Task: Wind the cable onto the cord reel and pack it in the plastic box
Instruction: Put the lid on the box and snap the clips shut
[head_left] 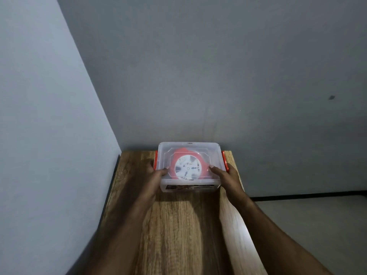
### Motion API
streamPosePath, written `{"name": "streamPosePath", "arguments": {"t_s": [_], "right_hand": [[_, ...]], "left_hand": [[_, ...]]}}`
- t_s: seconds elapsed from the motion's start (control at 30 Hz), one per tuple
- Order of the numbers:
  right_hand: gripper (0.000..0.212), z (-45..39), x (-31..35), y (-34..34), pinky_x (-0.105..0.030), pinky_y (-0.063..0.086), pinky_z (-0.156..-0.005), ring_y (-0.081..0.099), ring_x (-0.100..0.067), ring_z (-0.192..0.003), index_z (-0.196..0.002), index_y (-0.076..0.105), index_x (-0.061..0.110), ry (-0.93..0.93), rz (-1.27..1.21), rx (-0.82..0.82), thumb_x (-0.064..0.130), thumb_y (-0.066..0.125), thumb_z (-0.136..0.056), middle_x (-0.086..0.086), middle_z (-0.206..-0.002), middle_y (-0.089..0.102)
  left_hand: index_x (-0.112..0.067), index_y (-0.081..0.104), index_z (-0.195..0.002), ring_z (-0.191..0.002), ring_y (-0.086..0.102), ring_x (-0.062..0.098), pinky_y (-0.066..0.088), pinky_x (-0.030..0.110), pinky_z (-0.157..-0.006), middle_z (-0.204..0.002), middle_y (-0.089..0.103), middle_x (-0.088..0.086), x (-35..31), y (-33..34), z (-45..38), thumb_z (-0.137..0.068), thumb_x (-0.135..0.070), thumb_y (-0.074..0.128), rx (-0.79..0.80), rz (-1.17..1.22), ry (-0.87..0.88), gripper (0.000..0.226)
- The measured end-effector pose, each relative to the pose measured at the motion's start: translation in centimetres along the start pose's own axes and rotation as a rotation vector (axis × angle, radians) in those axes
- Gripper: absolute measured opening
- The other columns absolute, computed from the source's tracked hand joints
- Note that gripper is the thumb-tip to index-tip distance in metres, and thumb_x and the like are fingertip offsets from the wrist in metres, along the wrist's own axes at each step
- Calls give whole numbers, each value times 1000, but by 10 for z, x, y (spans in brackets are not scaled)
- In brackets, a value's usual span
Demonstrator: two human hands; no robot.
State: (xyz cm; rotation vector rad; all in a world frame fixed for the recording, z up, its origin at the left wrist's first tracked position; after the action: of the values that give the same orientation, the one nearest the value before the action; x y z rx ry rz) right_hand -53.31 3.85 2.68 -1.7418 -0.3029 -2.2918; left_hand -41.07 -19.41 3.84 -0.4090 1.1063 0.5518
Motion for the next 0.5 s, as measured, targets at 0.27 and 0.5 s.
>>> {"name": "streamPosePath", "arguments": {"t_s": [0.27,0.5], "right_hand": [[98,26,33,24,-48,6,-126,-2,-32,-157,-162,16,12,-799,1262,14,74,44,-91,-16,-170,5],[85,27,20,36,-52,2,-127,-10,-33,-155,-163,1,14,-707,1573,260,43,52,-100,-17,-167,-10]], "left_hand": [[-16,29,-155,-144,44,30,39,47,-119,-159,43,10,1,15,15,-90,-68,54,-77,-1249,925,87],[-8,45,-152,-143,49,32,34,50,-119,-155,49,15,7,24,5,-95,-41,60,-22,-1422,1021,67]]}}
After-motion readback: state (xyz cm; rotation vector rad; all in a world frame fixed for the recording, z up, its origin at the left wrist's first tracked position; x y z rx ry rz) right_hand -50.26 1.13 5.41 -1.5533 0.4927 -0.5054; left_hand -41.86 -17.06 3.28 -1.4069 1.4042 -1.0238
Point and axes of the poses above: each hand's wrist, its own z-axis away from the middle knuckle, its own y-axis out of the palm, x = y × z, the point moved 4 cm from there along -z, towards the middle knuckle
